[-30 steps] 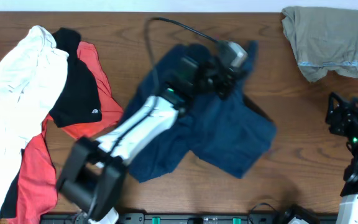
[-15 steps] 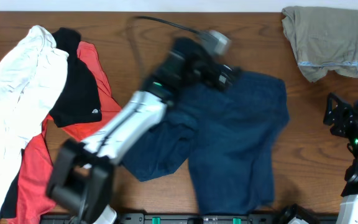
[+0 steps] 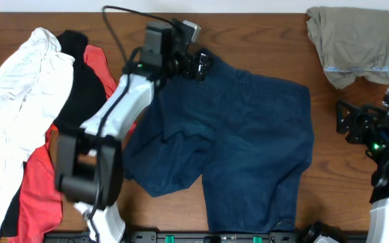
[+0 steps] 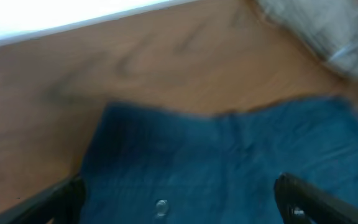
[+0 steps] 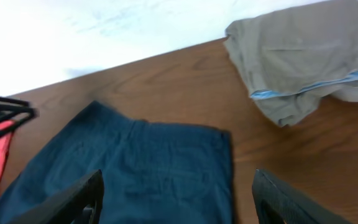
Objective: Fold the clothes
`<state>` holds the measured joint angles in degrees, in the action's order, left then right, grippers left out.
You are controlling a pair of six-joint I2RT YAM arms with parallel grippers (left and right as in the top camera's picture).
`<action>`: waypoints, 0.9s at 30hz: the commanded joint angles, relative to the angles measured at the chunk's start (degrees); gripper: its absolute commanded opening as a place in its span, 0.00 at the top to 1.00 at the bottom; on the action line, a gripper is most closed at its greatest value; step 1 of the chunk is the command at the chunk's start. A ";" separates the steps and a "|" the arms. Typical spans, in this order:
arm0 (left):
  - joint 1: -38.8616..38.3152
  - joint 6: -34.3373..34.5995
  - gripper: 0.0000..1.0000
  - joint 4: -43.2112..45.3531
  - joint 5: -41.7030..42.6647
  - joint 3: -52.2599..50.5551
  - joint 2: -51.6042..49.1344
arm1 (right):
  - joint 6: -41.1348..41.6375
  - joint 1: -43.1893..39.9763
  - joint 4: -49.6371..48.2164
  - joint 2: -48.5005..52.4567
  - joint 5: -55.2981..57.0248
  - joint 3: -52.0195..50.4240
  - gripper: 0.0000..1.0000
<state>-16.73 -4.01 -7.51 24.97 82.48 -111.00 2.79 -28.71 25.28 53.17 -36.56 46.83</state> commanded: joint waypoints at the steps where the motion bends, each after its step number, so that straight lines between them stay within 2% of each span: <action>1: -0.11 -3.58 0.02 -2.95 -5.31 6.21 -5.16 | -1.81 2.10 0.17 0.92 0.68 0.85 0.25; 11: -2.91 -5.95 0.02 -2.25 -9.33 7.34 -14.40 | -2.71 2.91 1.55 3.93 3.54 0.72 0.23; 20: -6.21 -6.73 0.02 -0.31 -9.66 7.34 -20.02 | -4.31 2.89 3.08 5.18 3.78 0.68 0.21; 27: -8.22 -6.27 0.02 4.11 -9.99 7.34 -22.45 | -5.22 2.89 4.26 5.27 4.02 0.68 0.21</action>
<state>-23.86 -10.55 -4.01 14.90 89.45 -130.89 -0.93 -26.33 29.34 58.26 -32.77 46.83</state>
